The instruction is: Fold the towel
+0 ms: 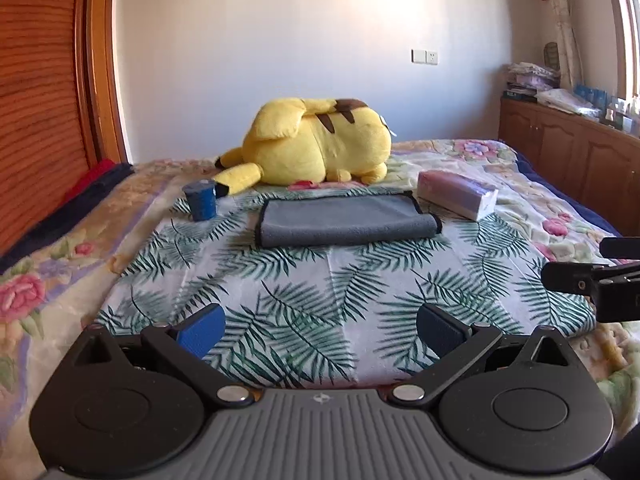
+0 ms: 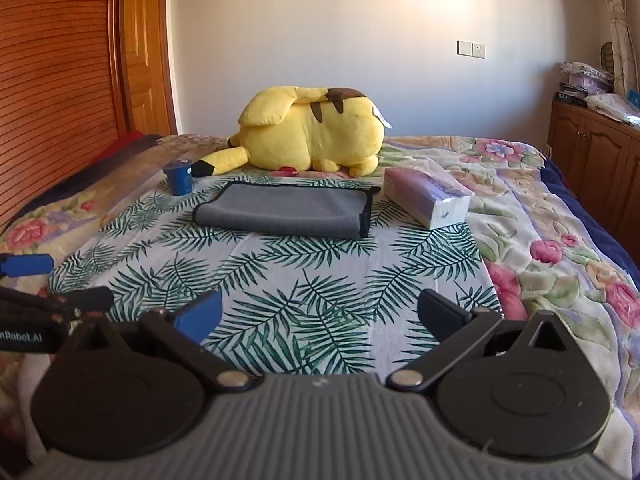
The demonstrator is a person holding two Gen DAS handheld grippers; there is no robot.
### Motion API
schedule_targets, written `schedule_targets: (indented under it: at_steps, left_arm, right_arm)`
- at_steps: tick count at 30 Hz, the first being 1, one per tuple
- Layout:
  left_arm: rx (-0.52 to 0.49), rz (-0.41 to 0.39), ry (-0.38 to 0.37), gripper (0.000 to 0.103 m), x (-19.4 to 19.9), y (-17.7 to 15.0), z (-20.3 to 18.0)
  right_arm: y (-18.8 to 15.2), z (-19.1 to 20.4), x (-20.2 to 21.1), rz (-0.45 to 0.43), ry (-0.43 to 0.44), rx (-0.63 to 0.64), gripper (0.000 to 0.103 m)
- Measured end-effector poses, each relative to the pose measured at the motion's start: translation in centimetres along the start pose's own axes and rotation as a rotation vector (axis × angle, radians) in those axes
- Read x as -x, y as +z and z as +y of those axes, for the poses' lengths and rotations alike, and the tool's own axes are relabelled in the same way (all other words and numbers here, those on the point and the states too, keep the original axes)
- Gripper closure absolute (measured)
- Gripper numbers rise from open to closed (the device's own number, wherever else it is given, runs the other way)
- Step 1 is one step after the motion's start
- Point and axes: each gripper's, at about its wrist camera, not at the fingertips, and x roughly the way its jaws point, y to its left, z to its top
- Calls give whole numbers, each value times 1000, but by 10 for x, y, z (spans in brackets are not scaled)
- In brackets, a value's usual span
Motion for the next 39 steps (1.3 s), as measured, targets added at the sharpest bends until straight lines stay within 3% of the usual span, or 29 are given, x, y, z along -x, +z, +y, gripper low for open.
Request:
schedule_targets:
  at_steps: [39]
  left_arm:
    - [-21,-170,44,0,27,10,5]
  right_arm:
    - [2,-5,17,-173,-36,-5,0]
